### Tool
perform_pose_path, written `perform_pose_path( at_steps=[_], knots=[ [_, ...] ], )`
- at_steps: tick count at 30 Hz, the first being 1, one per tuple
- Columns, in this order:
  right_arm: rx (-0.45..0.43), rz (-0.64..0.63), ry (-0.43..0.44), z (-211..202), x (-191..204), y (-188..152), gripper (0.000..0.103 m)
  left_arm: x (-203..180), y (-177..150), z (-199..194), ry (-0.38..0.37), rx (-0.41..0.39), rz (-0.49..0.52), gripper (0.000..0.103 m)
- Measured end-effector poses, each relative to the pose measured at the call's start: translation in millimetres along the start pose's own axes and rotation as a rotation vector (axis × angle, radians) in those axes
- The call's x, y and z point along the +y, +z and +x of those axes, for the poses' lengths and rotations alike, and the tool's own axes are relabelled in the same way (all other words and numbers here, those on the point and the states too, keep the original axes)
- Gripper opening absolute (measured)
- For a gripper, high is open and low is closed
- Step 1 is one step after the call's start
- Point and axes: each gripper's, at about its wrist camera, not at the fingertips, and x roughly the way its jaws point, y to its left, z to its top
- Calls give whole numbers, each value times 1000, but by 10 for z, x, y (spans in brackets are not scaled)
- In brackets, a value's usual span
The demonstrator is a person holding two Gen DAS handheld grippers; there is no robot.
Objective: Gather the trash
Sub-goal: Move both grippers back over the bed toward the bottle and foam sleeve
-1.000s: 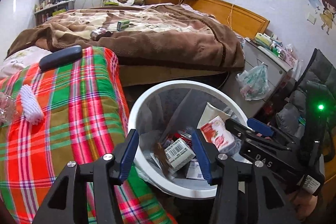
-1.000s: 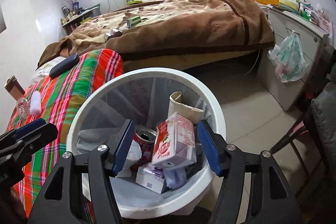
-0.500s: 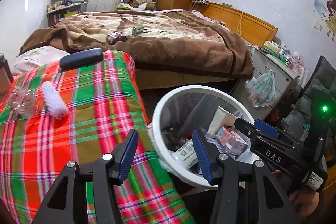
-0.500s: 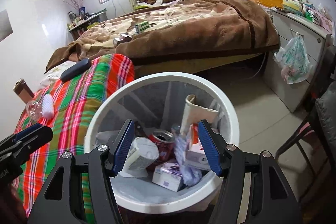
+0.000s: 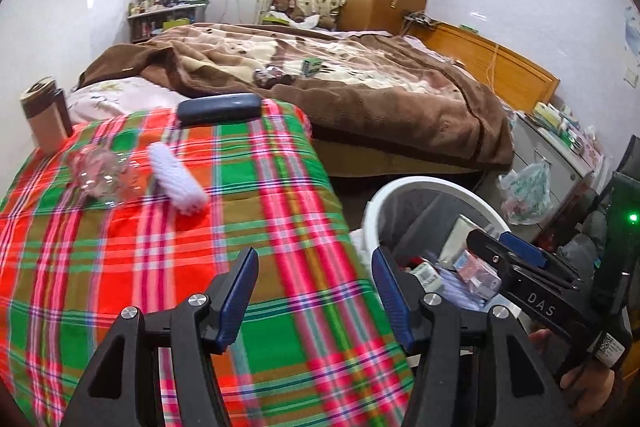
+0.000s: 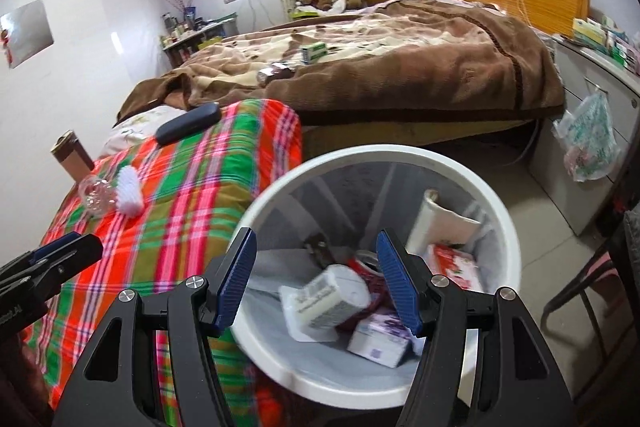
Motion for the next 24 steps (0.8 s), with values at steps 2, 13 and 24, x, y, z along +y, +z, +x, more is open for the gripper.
perform_pose_path(
  at_steps=[2,13,24],
  knots=[
    [-13,-11,17,-19,85,7,64,94,-6,-31,13,-4,-14,59],
    [-5,-107,90,97,564,52,64,680,20,-240,90,-38,-92,62],
    [42,-236,203,334,1123,106,64,1449,69,-283,186,-39,-187,64]
  ],
)
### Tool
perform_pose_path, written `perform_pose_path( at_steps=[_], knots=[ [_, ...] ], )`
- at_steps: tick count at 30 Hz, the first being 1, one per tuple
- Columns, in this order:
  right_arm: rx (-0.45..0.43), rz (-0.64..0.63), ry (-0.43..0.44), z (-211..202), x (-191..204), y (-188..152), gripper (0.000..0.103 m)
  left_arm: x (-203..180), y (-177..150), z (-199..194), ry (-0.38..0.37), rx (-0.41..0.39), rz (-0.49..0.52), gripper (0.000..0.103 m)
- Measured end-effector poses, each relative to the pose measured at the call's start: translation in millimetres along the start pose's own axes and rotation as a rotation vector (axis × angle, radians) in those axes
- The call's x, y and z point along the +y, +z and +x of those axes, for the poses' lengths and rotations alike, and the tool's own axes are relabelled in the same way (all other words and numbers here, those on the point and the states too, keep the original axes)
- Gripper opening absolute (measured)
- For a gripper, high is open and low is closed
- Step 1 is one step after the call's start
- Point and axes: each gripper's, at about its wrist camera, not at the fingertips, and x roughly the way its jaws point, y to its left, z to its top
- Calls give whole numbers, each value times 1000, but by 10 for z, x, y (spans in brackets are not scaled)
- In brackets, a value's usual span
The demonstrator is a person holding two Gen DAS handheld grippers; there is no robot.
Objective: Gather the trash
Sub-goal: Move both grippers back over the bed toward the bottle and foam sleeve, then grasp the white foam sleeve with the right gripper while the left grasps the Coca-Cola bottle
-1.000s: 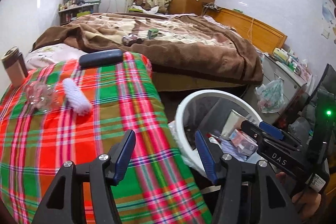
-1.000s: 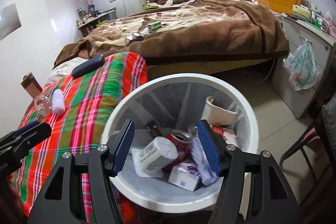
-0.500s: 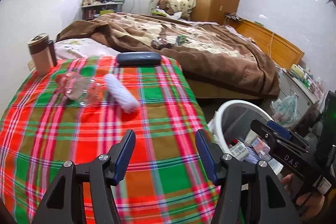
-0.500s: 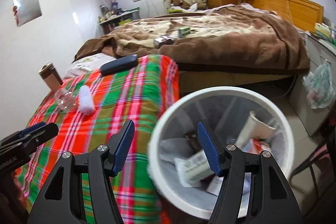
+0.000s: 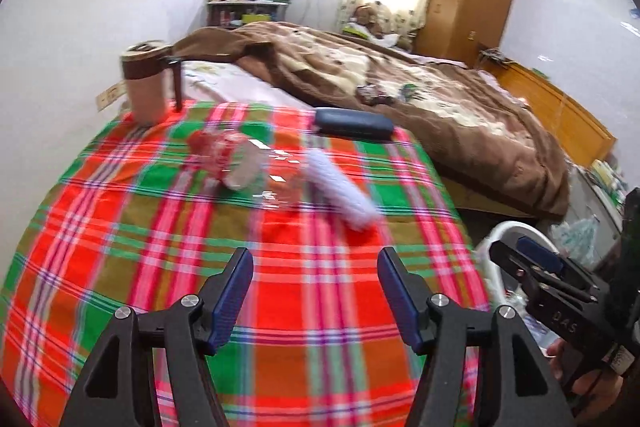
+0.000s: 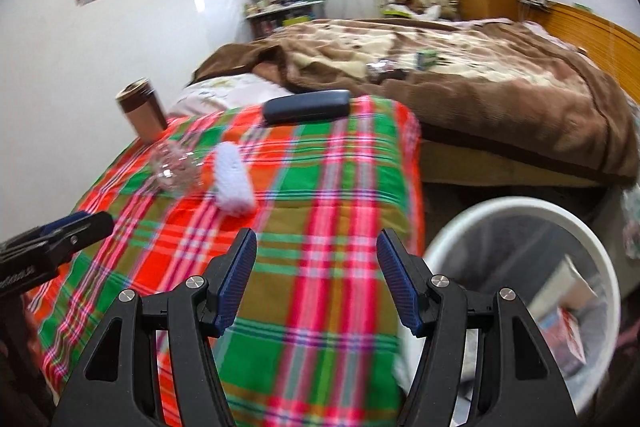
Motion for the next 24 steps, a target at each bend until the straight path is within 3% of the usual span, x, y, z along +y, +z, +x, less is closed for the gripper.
perform_pose_path(
  at_steps=[9,18,24],
  knots=[
    [74,-79,43,478,328,157,64,426,149,188,18,25,-69,65],
    [132,-114,109,894,536,268,64,598,408,519,34,54,-92,69],
    [151,-149,119,1041,664,342,64,754,628,790,-8,84,-170,75]
  ],
)
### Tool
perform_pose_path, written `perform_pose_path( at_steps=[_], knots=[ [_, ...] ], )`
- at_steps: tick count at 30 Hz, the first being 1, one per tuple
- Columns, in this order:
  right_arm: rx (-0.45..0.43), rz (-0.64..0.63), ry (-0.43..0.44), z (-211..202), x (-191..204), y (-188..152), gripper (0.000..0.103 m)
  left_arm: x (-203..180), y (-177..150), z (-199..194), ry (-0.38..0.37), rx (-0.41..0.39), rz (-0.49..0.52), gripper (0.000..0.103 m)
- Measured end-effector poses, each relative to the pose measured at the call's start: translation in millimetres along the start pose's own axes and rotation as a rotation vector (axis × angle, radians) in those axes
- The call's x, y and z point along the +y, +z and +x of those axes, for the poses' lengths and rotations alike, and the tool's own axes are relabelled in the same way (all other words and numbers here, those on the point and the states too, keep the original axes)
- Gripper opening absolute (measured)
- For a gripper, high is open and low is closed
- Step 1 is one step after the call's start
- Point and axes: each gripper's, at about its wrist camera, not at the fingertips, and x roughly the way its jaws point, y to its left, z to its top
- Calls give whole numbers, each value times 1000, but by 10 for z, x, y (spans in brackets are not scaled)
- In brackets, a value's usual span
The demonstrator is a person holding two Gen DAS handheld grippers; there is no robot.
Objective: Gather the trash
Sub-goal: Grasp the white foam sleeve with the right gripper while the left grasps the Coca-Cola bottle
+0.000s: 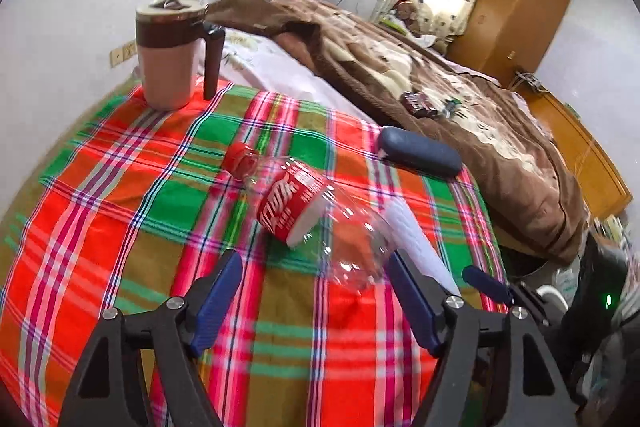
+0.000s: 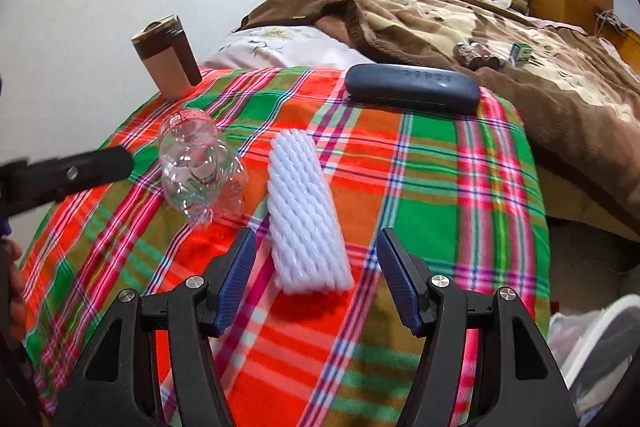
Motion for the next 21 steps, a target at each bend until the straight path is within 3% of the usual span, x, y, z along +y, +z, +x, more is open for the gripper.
perform_pose_path(
  at_steps=[4,9,15,21],
  knots=[
    [21,11,10,93,-15,45,64,48,150,186,-43,27,-58,76],
    [33,15,-1,158,-12,34,64,30,264,405,-7,53,-71,76],
    [43,25,-26,172,-48,20,44,-12,351,679,16,66,-95,77],
    [37,41,-39,153,-93,13,36,-84,352,938,70,105,-77,77]
  ],
)
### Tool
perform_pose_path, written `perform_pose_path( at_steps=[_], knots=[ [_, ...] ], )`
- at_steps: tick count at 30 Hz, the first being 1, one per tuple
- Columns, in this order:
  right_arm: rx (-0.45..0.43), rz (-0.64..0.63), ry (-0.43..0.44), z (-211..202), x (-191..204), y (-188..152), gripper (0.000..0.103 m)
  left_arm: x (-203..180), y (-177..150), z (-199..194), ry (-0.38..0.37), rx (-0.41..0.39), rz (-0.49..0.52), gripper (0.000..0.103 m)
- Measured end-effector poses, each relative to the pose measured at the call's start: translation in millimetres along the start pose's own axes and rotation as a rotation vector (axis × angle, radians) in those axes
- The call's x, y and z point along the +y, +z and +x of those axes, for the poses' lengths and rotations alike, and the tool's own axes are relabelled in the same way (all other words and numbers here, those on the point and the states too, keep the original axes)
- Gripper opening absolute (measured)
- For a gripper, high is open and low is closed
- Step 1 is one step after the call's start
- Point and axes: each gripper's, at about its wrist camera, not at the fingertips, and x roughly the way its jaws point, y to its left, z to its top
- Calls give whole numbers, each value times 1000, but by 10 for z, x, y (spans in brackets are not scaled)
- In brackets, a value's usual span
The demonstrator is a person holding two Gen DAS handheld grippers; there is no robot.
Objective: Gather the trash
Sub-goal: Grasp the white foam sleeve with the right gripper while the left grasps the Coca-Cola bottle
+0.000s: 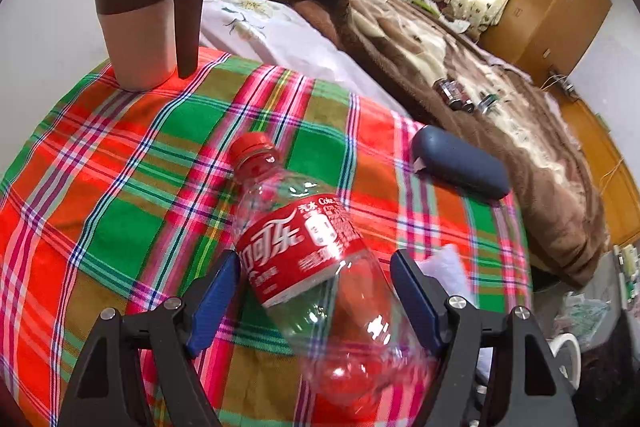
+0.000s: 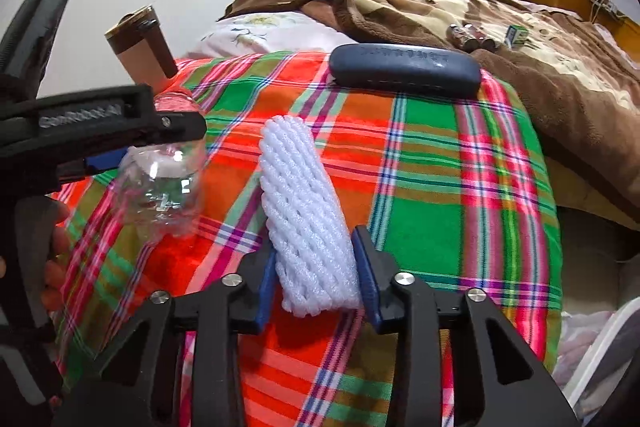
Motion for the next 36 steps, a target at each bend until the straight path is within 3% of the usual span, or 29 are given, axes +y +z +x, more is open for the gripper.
perform_pose_path(
  at_steps=[7,10,15,19,36],
  knots=[
    [-5,28,13,12,-58,3,31,-36,-65,35,-7,-7,17,76],
    [-12,41,16,1,-92,6,28,-14,-100,16,-15,-14,14,69],
    [-12,67,24,-16,-129,-15,26,-48,-178,-63,-10,-15,59,67],
    [-16,77,23,-65,-137,-52,25,-130,-317,-176,3,-29,122,67],
    [-89,134,24,-540,-230,-319,25,-297,-951,-829,-55,-82,178,67]
  ],
)
